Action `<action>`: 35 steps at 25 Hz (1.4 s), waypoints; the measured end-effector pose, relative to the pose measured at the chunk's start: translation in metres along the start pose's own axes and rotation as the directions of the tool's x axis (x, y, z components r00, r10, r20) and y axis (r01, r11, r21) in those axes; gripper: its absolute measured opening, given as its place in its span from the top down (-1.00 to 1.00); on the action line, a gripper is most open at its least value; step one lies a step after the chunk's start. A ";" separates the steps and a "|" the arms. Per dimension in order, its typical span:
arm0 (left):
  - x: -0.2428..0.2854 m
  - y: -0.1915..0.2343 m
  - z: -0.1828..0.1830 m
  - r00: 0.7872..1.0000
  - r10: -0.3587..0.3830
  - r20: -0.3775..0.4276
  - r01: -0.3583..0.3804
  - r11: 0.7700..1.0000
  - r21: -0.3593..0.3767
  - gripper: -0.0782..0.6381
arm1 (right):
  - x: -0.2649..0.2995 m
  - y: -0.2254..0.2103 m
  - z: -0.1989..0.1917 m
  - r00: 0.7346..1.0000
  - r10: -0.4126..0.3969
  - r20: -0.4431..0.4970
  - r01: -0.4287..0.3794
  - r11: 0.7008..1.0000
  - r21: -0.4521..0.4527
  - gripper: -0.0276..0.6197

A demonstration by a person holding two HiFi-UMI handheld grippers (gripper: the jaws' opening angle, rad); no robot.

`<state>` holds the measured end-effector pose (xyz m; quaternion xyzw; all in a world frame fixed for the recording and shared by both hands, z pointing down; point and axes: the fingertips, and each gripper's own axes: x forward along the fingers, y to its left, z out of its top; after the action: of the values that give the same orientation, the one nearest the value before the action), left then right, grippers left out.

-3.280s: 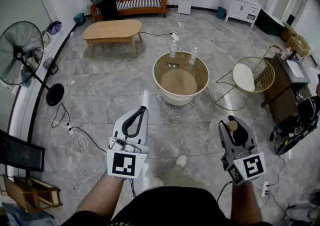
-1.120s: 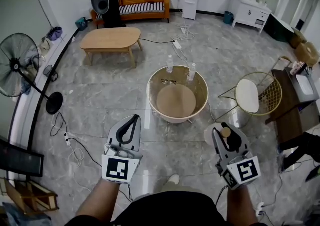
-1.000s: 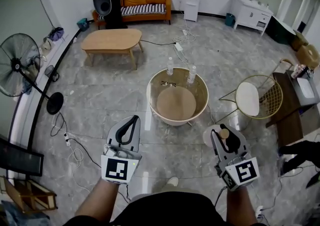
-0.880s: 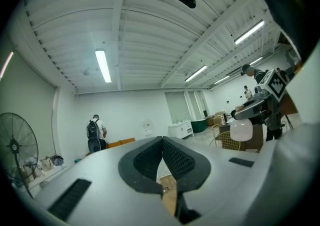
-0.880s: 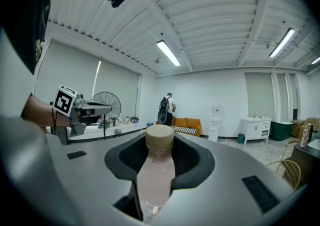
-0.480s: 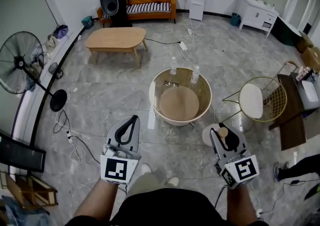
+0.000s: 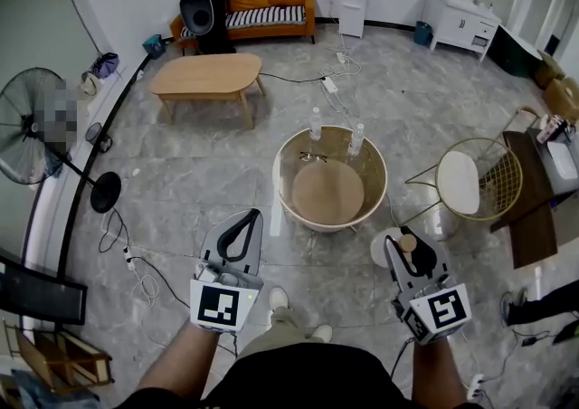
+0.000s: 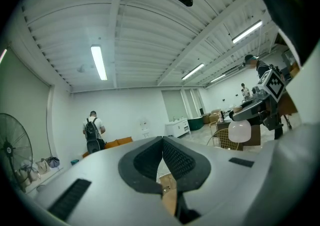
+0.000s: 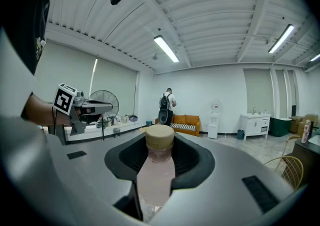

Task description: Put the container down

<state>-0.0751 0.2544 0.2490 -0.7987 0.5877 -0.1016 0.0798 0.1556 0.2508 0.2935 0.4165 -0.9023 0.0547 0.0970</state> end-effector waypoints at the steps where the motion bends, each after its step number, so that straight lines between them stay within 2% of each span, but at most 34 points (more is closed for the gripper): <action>1: 0.001 0.004 0.000 1.000 -0.002 0.001 0.002 1.000 -0.001 0.74 | 0.003 0.000 0.002 1.000 -0.003 0.003 0.003 1.000 0.002 0.48; 10: 0.016 0.027 -0.011 1.000 -0.020 0.000 0.020 1.000 -0.019 0.74 | 0.026 0.002 0.012 0.998 -0.042 0.037 0.042 0.999 0.003 0.48; 16: 0.032 0.033 -0.015 0.999 -0.048 0.005 0.048 0.999 -0.007 0.74 | 0.036 -0.001 0.010 0.999 -0.040 0.016 0.039 0.999 0.030 0.48; 21: 0.044 0.035 -0.019 0.998 -0.067 0.008 0.067 0.997 -0.036 0.74 | 0.040 -0.004 0.009 0.998 -0.067 0.012 0.066 0.997 0.028 0.48; 26: 0.059 0.038 -0.022 0.996 -0.089 0.012 0.090 0.995 -0.039 0.74 | 0.048 -0.012 0.006 0.996 -0.091 0.001 0.091 0.994 0.064 0.48; 32: 0.070 0.051 -0.022 0.995 -0.102 0.011 0.102 0.994 -0.039 0.74 | 0.064 -0.012 0.018 0.995 -0.098 0.018 0.096 0.991 0.094 0.48; 35: 0.077 0.059 -0.020 0.994 -0.107 0.024 0.107 0.994 -0.035 0.74 | 0.071 -0.014 0.020 0.994 -0.105 0.022 0.103 0.991 0.081 0.48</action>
<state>-0.1119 0.1628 0.2590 -0.8314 0.5449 -0.0865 0.0663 0.1190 0.1857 0.2900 0.4671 -0.8777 0.0798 0.0713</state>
